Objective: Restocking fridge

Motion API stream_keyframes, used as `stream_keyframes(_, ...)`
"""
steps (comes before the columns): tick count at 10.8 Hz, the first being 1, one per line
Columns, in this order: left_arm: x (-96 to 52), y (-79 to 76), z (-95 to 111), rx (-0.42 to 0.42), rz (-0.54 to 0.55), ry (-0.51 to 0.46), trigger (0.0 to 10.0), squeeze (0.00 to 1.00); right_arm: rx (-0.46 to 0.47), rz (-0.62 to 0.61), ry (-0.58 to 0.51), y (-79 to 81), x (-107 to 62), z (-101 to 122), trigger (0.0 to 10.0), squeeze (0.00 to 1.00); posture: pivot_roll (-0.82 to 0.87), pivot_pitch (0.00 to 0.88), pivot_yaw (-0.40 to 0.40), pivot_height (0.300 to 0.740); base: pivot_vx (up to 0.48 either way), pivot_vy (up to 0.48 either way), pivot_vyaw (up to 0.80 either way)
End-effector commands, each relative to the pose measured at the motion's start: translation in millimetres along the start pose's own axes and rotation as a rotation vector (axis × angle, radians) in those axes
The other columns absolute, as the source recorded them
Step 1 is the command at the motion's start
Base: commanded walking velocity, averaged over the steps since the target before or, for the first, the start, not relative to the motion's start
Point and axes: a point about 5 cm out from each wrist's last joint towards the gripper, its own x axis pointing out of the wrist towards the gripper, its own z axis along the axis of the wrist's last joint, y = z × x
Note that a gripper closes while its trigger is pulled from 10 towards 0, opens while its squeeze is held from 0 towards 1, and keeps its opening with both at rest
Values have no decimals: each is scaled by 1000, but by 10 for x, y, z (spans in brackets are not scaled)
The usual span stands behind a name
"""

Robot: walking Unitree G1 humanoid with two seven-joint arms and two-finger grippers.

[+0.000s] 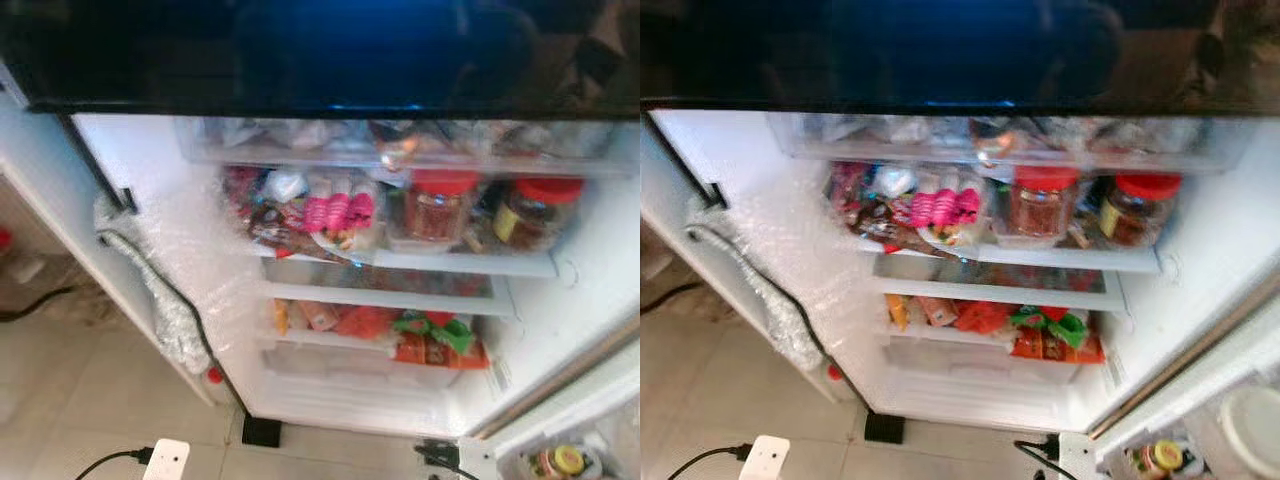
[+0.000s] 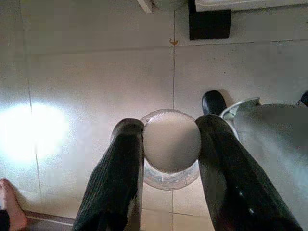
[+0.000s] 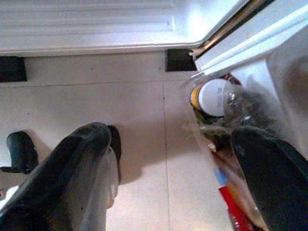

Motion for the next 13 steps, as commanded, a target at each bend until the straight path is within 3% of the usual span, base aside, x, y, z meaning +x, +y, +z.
stream_keyframes(1, -15, 20, -74, 13, 2, 25, 10000, 0, 3, 11, 19, 40, -8, -62, 10000, 0, -3, 68, 30, 740, 0, 0, 0)
stream_keyframes(7, -17, 31, -79, 1, 6, 23, 10000, 0, 6, 13, 19, 49, -10, -71, 10000, 0, -2, 68, 33, 740, 0, -63, 0)
stream_keyframes(10, -20, 42, -35, -5, 30, -31, 10000, 0, 5, 14, 24, 45, -10, -80, 10000, 0, 4, 82, 31, 740, 0, 0, 0)
stream_keyframes(12, -37, 123, 247, -50, 116, -258, 10000, 0, -5, 16, 23, 36, -9, -74, 10000, 0, 17, 89, 22, 740, 0, 0, 0)
stream_keyframes(13, -96, 316, 981, -39, 154, -569, 10000, 0, -13, 19, 22, 33, -8, -69, 10000, 0, 21, 93, 16, 740, 0, 0, 0)
